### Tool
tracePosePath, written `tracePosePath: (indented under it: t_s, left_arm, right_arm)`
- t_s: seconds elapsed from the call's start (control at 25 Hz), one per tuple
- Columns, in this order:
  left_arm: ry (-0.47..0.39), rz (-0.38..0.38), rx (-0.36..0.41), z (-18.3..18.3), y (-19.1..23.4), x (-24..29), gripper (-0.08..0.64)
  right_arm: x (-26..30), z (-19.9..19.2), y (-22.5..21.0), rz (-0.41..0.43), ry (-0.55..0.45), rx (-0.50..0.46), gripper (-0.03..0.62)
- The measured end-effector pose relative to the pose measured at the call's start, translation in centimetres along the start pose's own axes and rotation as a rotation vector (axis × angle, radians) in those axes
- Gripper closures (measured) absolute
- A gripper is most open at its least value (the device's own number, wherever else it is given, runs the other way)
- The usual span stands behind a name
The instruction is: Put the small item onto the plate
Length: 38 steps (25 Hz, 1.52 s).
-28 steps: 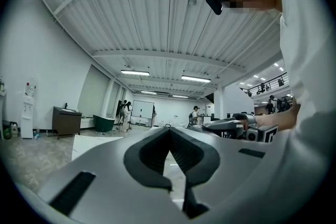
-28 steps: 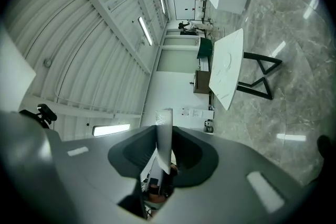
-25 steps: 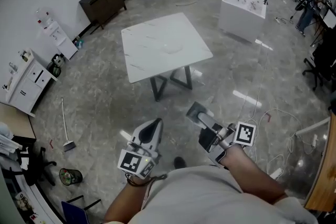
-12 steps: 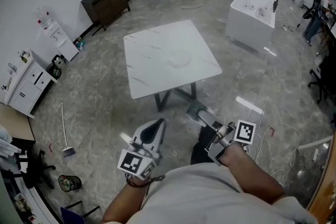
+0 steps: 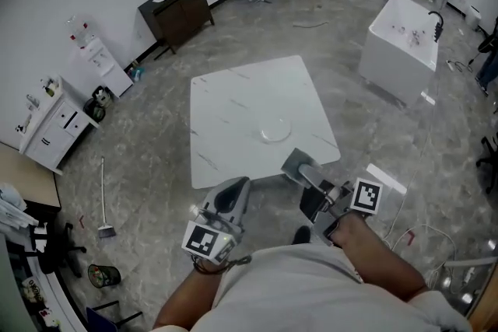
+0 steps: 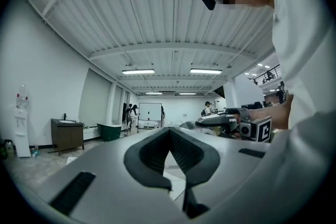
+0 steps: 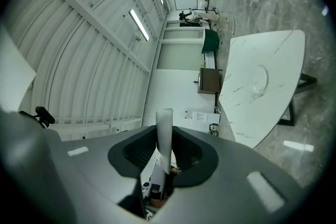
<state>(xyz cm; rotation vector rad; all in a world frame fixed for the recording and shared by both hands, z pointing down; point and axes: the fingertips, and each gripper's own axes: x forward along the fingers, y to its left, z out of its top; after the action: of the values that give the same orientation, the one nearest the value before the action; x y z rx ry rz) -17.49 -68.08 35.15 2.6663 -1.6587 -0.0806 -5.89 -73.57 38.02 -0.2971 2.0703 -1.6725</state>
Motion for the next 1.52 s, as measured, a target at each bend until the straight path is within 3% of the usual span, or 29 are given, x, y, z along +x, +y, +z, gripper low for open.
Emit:
tracePosePath:
  t_s: [0.2, 0.4, 0.64, 0.76, 1.0, 1.36, 1.52]
  left_arm:
    - [0.008, 0.000, -0.001, -0.5, 2.6, 8.0, 0.556]
    - [0.032, 0.009, -0.018, -2.2, 7.1, 13.5, 0.557]
    - [0.036, 0.018, -0.044, -4.3, 13.6, 19.0, 0.556]
    - [0.041, -0.012, -0.054, -5.1, 16.5, 21.1, 0.556]
    - [0.109, -0.104, -0.108, -11.3, 21.6, 27.6, 0.556]
    - [0.199, -0.137, -0.163, -20.9, 28.2, 31.6, 0.555]
    - [0.239, -0.134, -0.206, -25.7, 30.2, 32.5, 0.556]
  right_arm:
    - [3.4, 7.7, -2.2, -0.013, 0.040, 0.012, 0.500]
    - [6.9, 12.6, -6.0, -0.043, 0.045, 0.022, 0.502]
    - [12.2, 16.0, -11.9, -0.093, 0.078, -0.019, 0.502]
    - [14.4, 16.0, -16.6, -0.186, 0.097, -0.020, 0.502]
    - [17.6, 18.9, -26.1, -0.306, 0.086, 0.032, 0.502]
    - [21.2, 20.3, -37.2, -0.413, 0.060, 0.099, 0.502]
    - [21.0, 19.8, -43.4, -0.527, 0.054, 0.159, 0.502]
